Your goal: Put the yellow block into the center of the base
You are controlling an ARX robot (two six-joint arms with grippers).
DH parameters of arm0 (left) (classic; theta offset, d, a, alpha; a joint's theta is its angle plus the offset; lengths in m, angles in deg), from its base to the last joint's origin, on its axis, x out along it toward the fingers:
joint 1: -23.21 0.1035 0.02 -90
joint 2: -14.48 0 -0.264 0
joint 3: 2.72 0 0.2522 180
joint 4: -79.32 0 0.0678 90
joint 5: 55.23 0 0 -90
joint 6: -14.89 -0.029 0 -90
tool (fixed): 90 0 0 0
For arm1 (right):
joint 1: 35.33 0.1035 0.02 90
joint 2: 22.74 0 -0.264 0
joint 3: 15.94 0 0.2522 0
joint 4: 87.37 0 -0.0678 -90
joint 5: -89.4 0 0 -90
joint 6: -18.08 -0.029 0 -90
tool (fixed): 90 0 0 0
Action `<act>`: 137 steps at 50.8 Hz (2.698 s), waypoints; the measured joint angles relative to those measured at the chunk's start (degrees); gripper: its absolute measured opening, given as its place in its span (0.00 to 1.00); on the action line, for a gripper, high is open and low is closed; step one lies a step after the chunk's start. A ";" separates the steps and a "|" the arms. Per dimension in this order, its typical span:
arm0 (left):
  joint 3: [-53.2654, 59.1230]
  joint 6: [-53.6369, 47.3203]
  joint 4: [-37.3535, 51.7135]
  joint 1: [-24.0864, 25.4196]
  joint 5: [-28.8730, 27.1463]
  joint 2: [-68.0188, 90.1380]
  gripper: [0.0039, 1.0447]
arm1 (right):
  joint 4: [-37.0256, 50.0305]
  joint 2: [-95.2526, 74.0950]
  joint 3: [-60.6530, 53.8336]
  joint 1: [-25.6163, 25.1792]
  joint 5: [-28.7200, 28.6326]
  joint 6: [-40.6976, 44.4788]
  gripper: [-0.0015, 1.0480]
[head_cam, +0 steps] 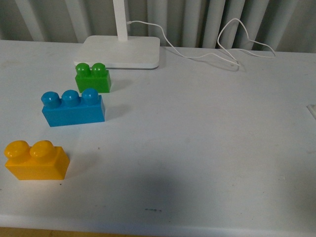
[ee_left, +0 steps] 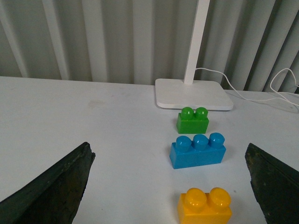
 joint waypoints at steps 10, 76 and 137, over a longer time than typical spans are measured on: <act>0.00 0.00 0.00 0.00 0.00 0.00 0.94 | 0.00 0.00 0.00 0.00 0.00 0.00 0.91; 0.00 0.00 0.00 0.00 0.00 -0.02 0.94 | -13.53 -80.37 40.41 -9.64 7.39 5.86 0.91; 0.00 -0.02 0.00 0.00 0.00 -0.02 0.94 | -15.82 -104.24 56.00 -5.90 7.54 -7.80 0.91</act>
